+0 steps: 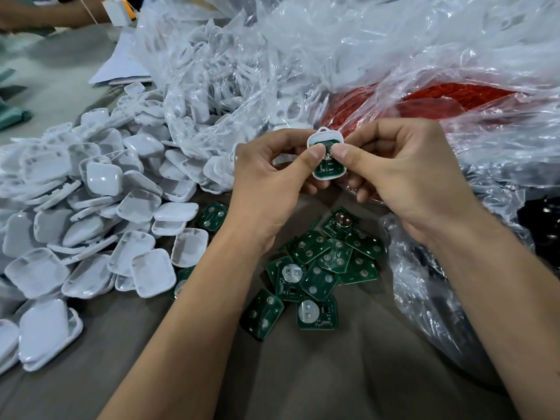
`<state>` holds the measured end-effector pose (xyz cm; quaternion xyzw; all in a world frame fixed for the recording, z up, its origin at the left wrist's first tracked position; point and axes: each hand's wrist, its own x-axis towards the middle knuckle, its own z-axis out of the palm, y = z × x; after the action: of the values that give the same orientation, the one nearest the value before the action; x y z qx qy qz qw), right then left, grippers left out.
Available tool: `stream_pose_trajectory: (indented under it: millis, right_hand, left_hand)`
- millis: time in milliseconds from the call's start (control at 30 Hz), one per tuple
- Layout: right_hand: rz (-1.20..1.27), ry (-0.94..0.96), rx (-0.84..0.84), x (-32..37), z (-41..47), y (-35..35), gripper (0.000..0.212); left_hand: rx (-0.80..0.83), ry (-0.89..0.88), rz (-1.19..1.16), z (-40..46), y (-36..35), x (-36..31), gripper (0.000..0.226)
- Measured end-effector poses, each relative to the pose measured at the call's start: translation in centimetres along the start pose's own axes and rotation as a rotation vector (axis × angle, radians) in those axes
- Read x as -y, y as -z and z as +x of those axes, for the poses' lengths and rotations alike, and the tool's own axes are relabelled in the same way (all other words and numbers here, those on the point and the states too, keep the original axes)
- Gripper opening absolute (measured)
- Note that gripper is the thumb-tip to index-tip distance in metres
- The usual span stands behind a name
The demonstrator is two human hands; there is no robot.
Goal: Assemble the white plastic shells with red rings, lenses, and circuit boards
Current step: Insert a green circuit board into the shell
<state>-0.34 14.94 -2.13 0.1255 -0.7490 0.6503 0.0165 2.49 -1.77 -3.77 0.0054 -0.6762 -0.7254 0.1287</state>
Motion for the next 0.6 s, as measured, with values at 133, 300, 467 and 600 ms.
stream_pose_trajectory:
  millis: [133, 300, 467, 600]
  right_hand:
    - [-0.022, 0.007, -0.003, 0.02, -0.03, 0.03, 0.010]
    - [-0.023, -0.006, -0.004, 0.11, -0.09, -0.05, 0.010]
    - [-0.009, -0.017, 0.006, 0.21, -0.13, 0.05, 0.009]
    - [0.034, -0.038, 0.009, 0.25, -0.03, 0.14, 0.009]
  left_hand:
    - [0.011, 0.011, 0.004, 0.07, 0.06, 0.10, 0.017]
    - [0.021, 0.002, 0.006, 0.05, 0.06, 0.22, 0.016]
    - [0.012, -0.005, 0.000, 0.02, 0.01, 0.47, 0.015]
    - [0.023, -0.008, -0.008, 0.08, 0.00, 0.50, 0.016]
